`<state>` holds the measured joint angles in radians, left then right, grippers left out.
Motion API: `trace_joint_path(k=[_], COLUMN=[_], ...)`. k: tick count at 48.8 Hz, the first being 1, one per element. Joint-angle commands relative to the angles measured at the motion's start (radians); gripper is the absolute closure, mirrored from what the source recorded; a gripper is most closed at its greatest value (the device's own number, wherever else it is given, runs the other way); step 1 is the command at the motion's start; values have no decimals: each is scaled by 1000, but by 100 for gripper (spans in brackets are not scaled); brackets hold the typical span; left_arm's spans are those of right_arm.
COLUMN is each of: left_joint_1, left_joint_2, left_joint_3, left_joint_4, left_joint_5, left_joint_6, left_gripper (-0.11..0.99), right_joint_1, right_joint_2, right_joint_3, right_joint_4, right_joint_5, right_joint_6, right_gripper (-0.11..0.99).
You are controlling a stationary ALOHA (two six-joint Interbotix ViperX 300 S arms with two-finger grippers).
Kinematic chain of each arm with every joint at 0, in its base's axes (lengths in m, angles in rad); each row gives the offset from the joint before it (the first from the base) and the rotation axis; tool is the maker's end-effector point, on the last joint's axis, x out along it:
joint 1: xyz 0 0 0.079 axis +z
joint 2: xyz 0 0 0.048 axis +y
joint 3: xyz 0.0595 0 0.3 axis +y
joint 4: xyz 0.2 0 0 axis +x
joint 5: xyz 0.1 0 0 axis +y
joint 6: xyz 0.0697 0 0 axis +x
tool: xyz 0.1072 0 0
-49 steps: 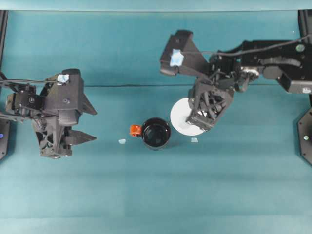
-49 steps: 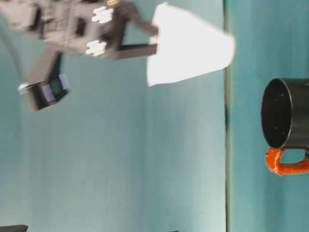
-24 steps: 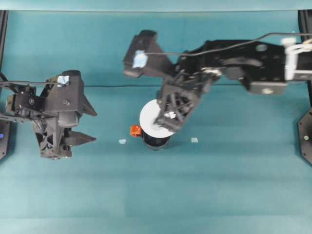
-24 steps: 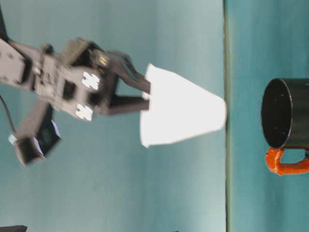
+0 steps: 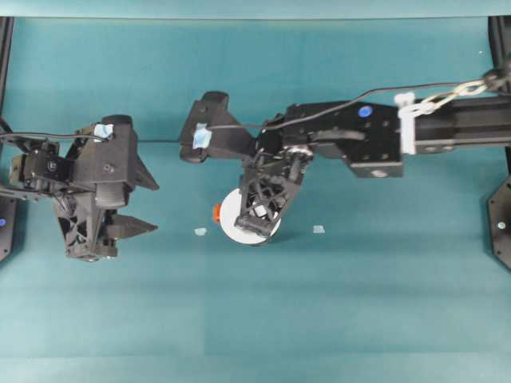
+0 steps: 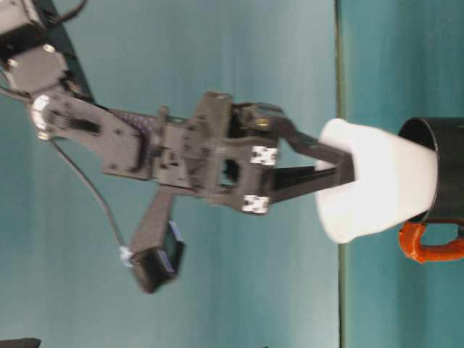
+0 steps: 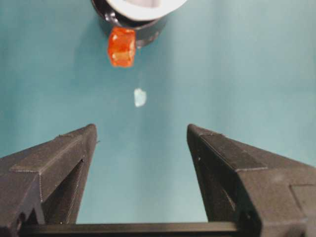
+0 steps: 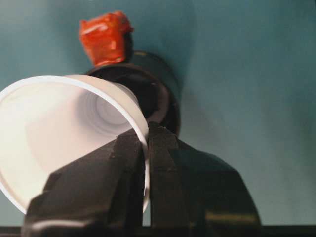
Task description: Put the paper cup into the moved red handle cup holder.
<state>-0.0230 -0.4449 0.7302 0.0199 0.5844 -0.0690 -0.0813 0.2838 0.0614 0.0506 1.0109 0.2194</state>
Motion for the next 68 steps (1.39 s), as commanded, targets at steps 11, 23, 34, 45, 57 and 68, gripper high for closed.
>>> trace_joint_path(k=[11, 23, 34, 45, 57, 68], left_joint_1=[-2, -5, -6, -6, -6, -6], left_joint_2=[-5, -5, -5, -5, -5, -5], left_joint_3=[-11, -11, -11, -11, -9, -9], left_joint_4=[2, 2, 2, 2, 2, 2], left_joint_5=[-6, -6, -6, -6, -6, -6], left_joint_6=[-2, -3, -3, -3, -2, -3], left_gripper=[10, 10, 10, 10, 10, 10], right_joint_1=[5, 5, 5, 5, 9, 25], right_joint_2=[5, -2, -2, -6, -20, -48], right_joint_3=[5, 12, 12, 11, 8, 6], right_joint_4=[-17, -17, -17, -8, 2, -8], right_joint_5=[2, 2, 14, 9, 9, -25], right_joint_6=[-9, -9, -9, -9, -6, -5], right_gripper=[98, 98, 98, 90, 36, -2])
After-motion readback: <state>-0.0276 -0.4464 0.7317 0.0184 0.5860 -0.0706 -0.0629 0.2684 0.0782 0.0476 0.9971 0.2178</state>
